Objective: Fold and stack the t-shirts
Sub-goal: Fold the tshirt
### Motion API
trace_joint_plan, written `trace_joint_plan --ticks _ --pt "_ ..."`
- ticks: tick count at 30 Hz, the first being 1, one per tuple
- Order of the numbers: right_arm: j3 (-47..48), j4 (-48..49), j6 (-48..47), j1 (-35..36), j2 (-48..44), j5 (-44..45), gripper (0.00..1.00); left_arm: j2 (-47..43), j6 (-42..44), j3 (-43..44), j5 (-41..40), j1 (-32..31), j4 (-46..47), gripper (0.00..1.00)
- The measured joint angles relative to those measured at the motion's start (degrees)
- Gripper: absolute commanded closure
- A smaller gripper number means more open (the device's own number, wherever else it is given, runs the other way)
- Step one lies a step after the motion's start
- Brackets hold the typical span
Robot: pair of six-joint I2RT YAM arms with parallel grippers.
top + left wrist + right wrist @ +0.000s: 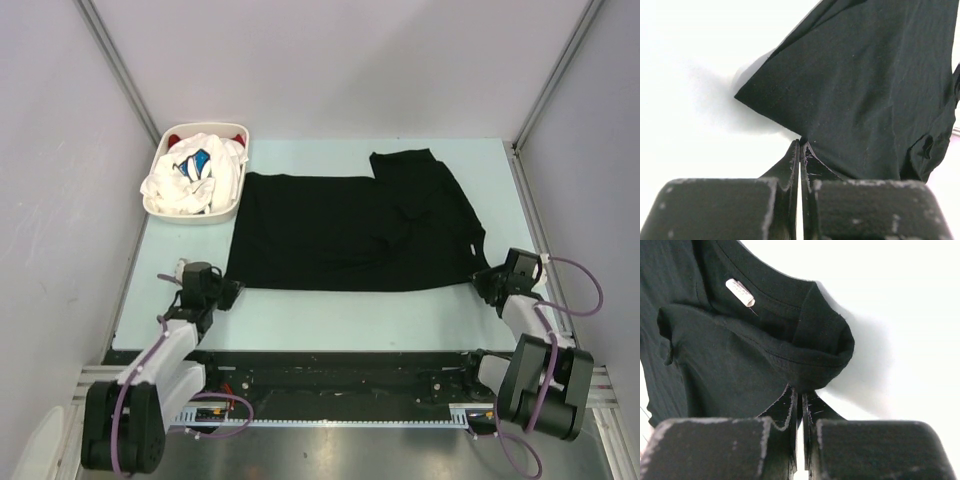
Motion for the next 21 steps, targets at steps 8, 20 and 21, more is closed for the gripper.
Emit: trace_joint_plan --ticks 8,20,21 --pt "-0.2 -13.1 -2.2 -0.7 -9.2 2.1 1.00 -13.0 0.2 -1.2 -1.3 0.0 -11.0 1.00" --pt "-0.8 -31.0 -1.5 -1.0 -25.2 5.4 1.00 -29.0 -0.1 -3.5 -1.8 0.0 -27.1 0.98" --pt "-0.8 -32.2 -1.4 -1.0 -26.4 5.6 0.95 -29.7 -0.2 -3.5 -1.9 0.0 -28.0 0.94"
